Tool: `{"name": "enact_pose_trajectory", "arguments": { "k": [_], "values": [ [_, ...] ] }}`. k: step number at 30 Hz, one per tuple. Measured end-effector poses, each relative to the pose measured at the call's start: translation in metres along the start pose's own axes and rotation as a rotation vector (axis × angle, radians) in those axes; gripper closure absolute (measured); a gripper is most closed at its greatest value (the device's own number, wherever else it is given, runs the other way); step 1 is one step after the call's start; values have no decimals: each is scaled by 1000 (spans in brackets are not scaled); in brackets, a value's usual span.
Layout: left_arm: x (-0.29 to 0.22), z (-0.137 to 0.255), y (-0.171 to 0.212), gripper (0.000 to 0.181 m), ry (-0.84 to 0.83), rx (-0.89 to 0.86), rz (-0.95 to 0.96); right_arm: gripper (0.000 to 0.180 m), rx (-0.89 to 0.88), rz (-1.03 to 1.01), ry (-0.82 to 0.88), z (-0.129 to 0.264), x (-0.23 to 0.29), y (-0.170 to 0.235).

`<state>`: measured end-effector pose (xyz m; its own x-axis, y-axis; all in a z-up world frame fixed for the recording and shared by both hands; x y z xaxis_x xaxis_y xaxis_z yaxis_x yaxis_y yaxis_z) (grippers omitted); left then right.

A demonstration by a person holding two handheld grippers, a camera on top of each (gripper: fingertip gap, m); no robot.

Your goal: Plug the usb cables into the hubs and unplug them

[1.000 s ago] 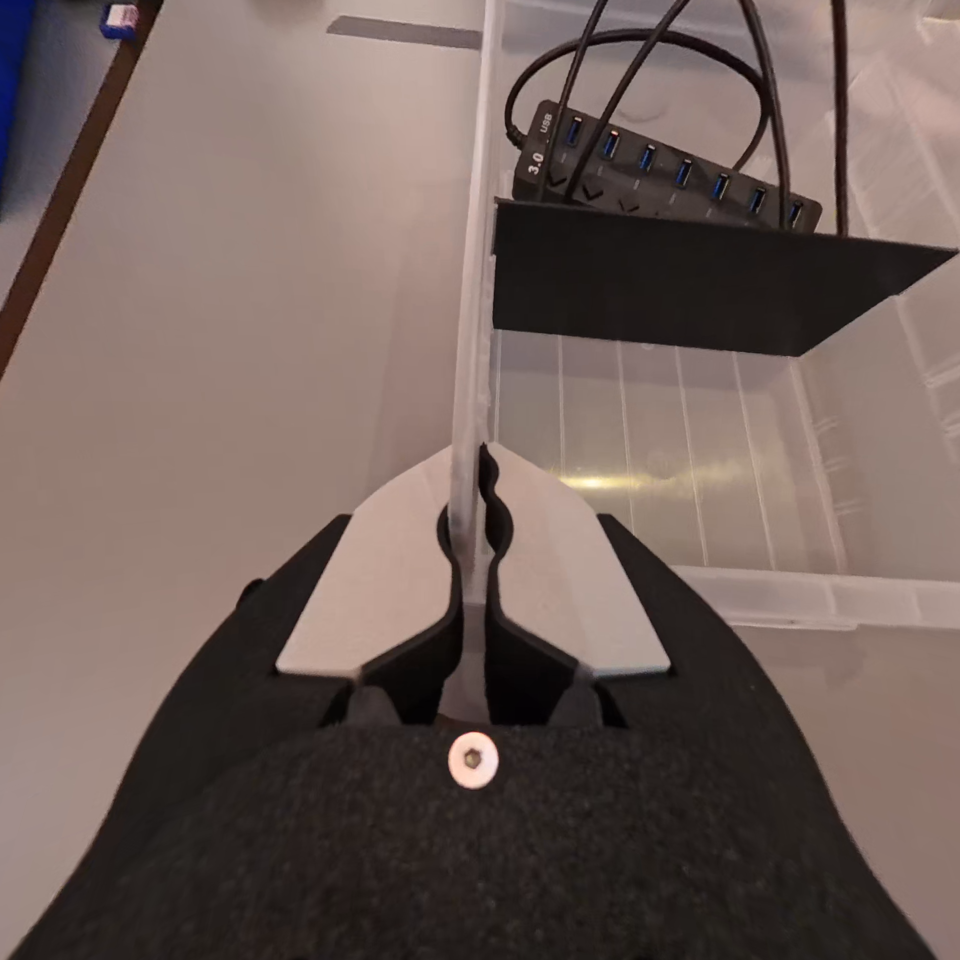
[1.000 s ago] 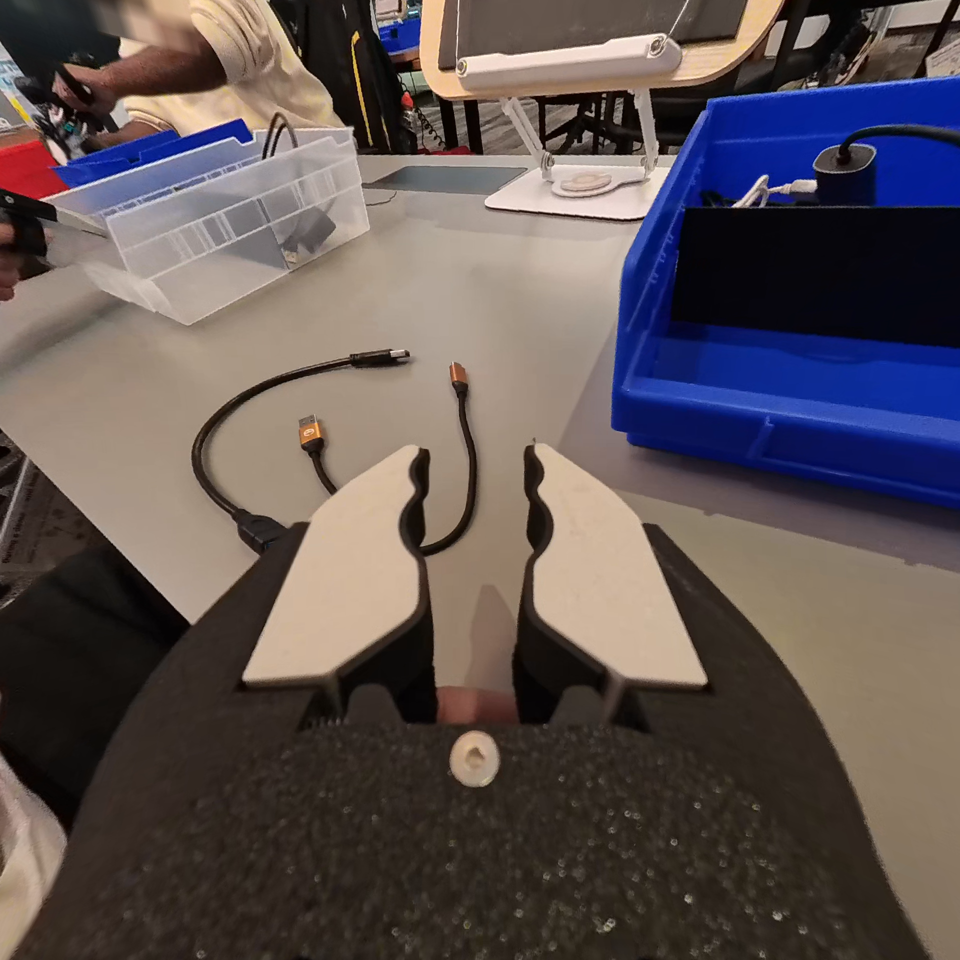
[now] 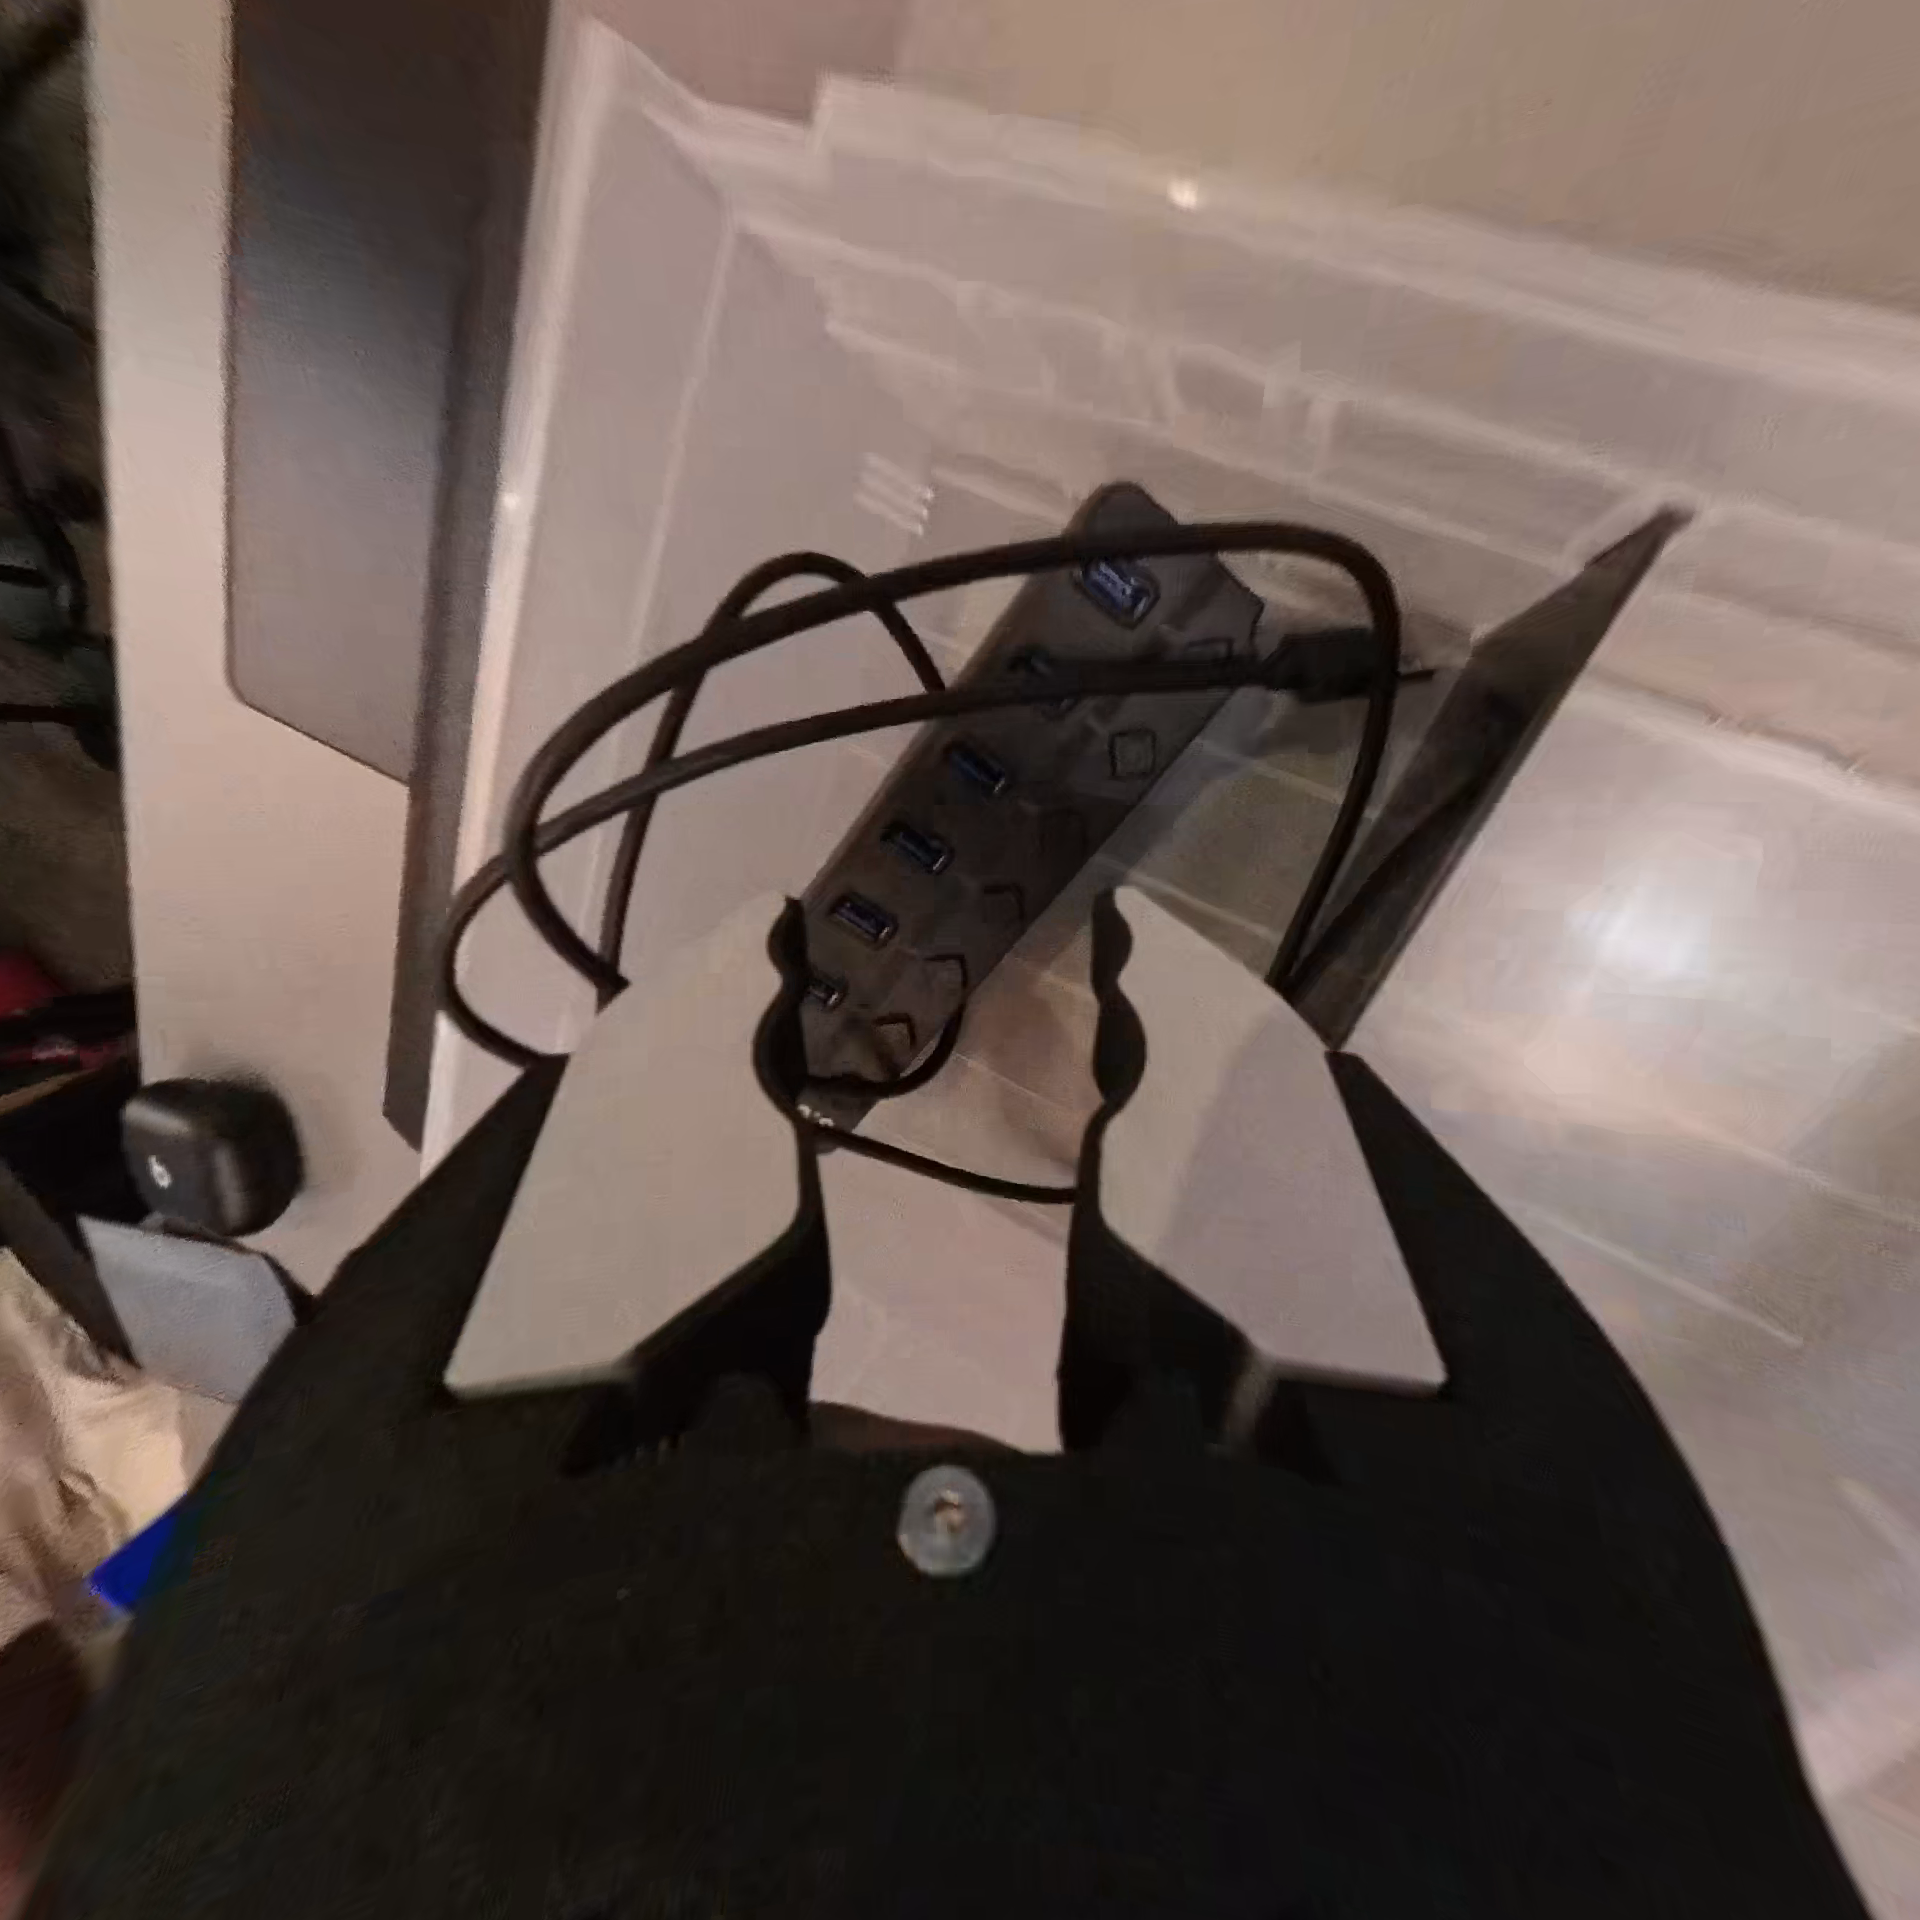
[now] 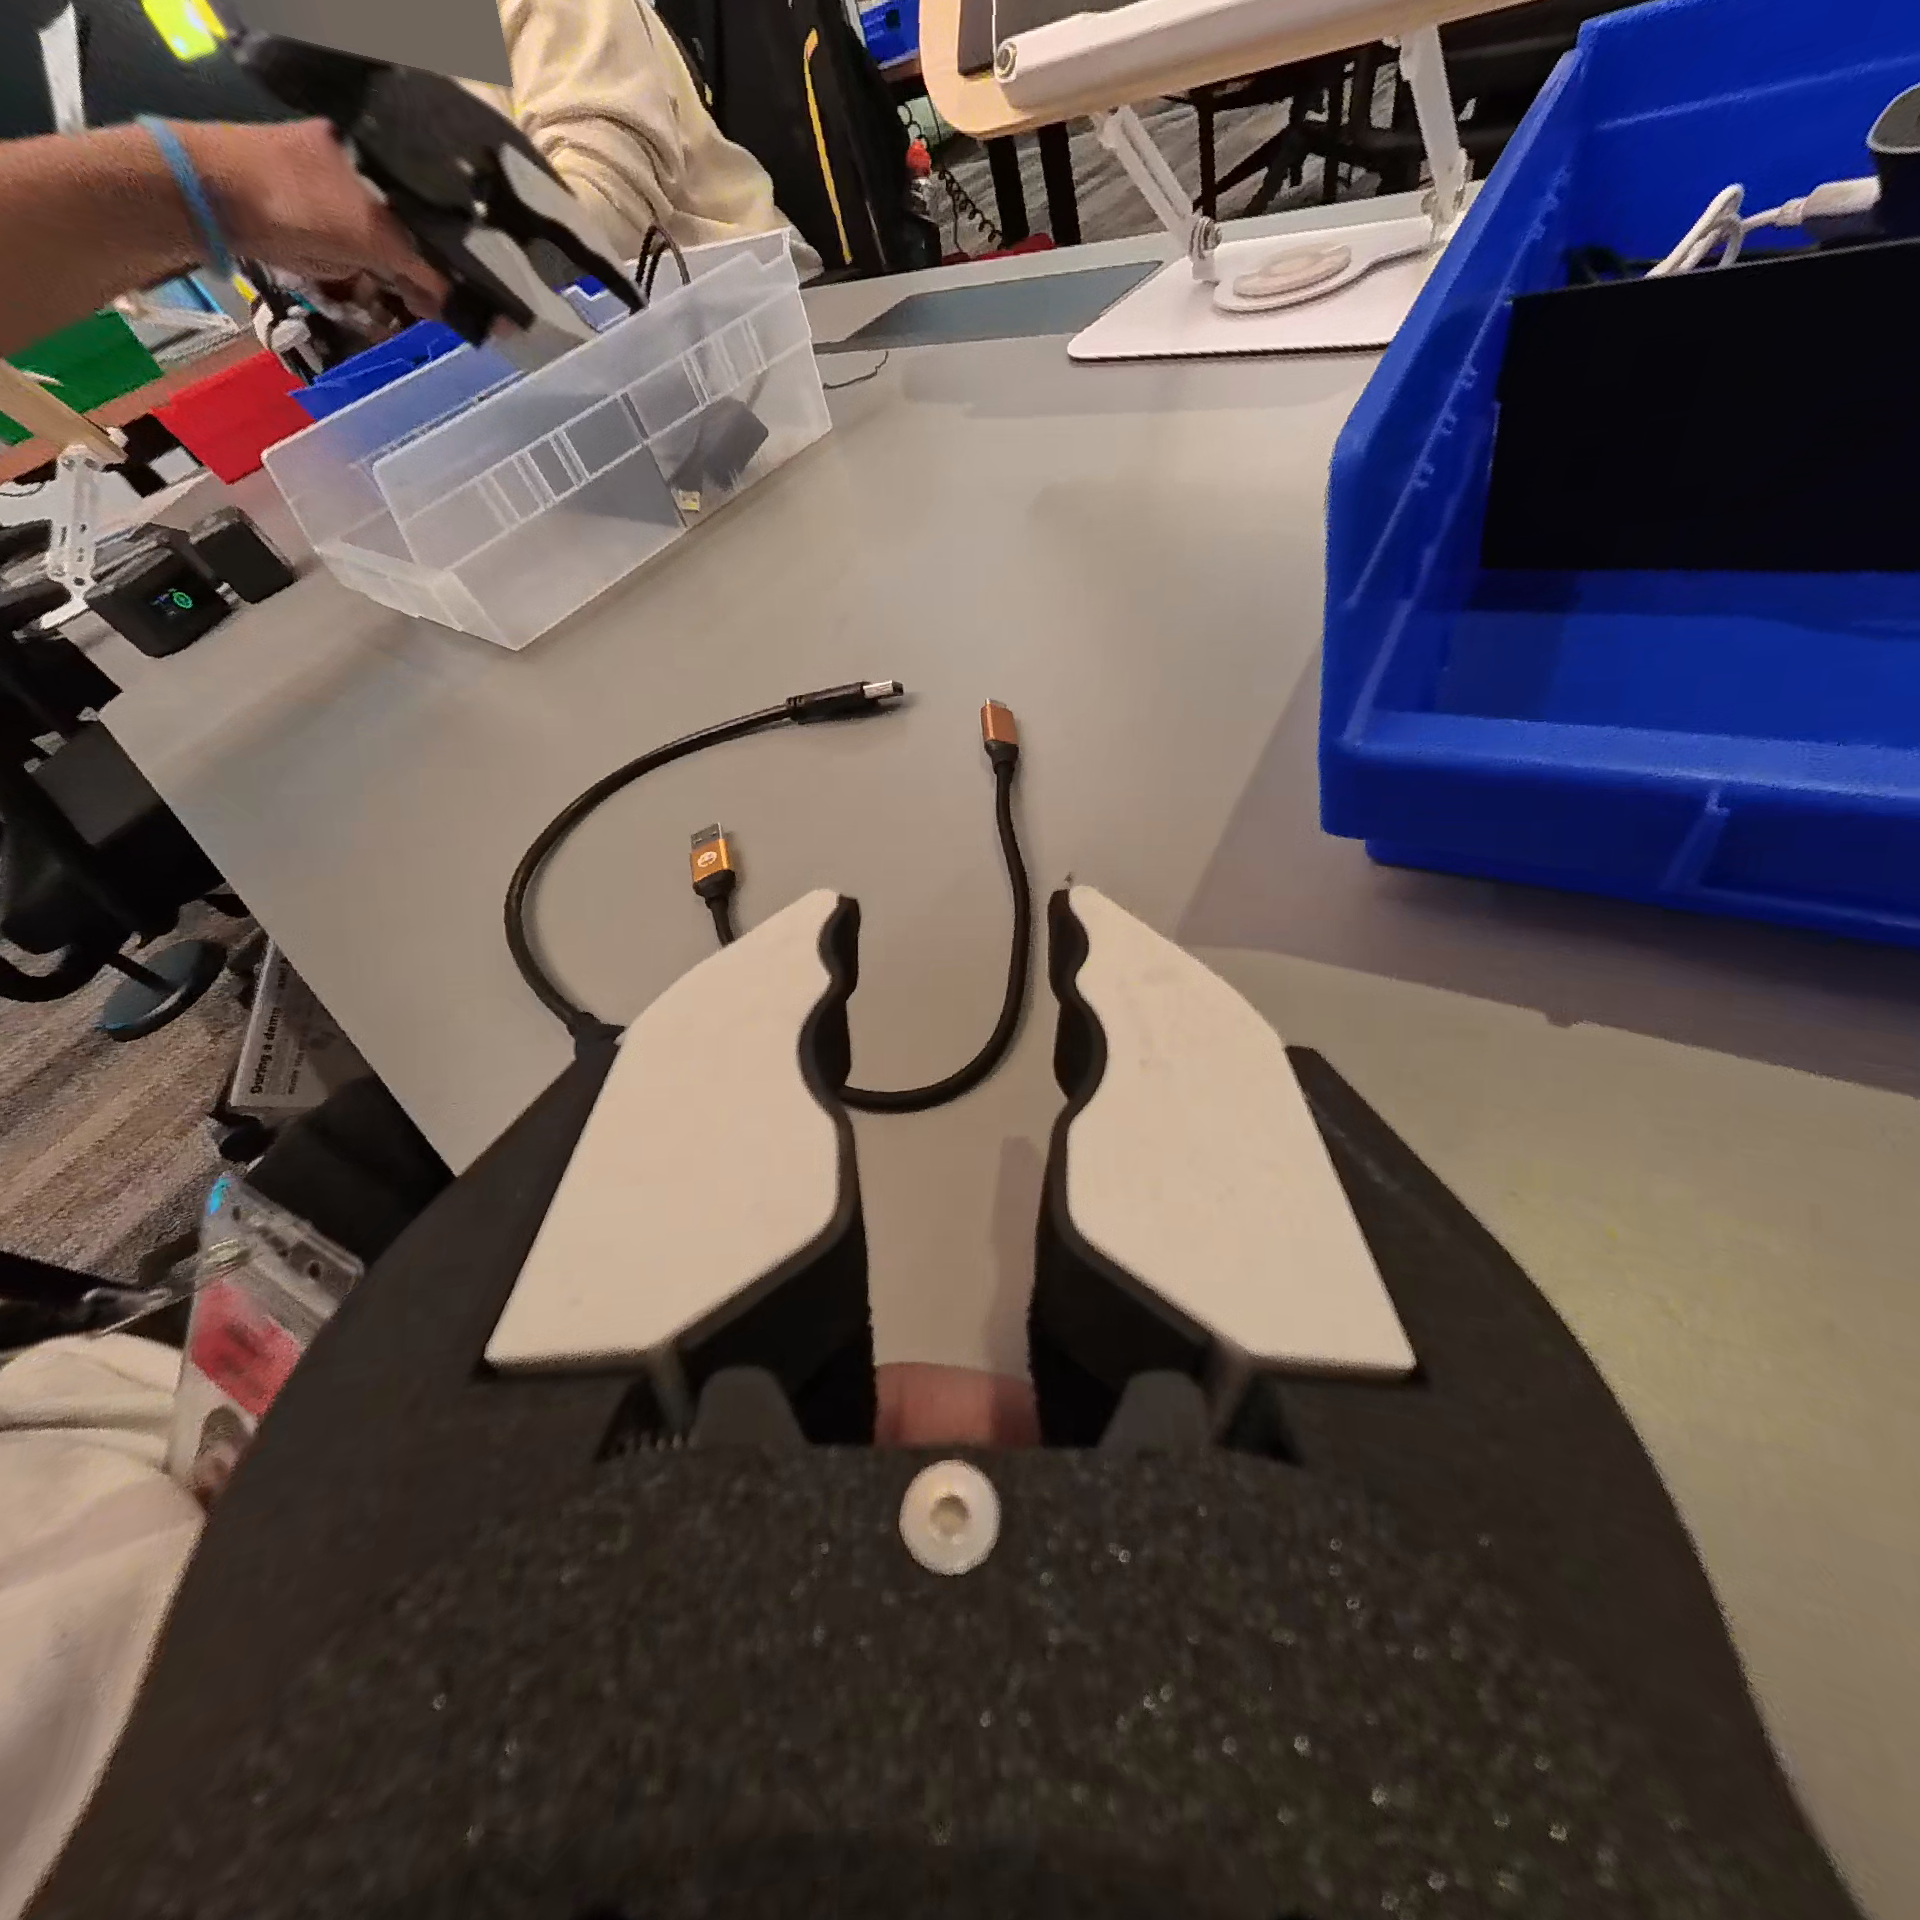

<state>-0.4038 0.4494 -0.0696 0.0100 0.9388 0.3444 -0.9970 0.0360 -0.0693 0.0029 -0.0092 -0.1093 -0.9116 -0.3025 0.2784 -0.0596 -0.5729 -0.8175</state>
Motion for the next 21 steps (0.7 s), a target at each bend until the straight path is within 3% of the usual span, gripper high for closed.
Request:
{"name": "enact_pose_trajectory", "arguments": {
  "k": [5,8,13,17,21],
  "values": [
    [6,-36,-2,124,-17,161,-251,146,57,-7,-3,-7,-1,1],
    [5,-54,-5,117,-5,208,-279,148,94,-22,-20,-11,-2,2],
    [-2,-59,-8,122,-43,205,-336,150,133,-62,-60,-15,-6,3],
    [3,-43,-4,124,-176,251,-375,150,133,-86,-86,-15,-7,3],
    [13,10,-10,125,-332,249,-396,151,103,-73,-82,-12,-6,2]
  ]
}}
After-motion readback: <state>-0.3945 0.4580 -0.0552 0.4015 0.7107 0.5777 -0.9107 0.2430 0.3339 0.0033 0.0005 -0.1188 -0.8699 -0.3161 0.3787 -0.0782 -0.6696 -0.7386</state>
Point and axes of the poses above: each gripper's, where its closed fingertips meet, z back along the fingers, y out of its underside, x = y × z across the jaws, the point moved 6 cm from there along z, back along the fingers, and after that the axes turned 14 degrees about x, right-handed, at the moved point
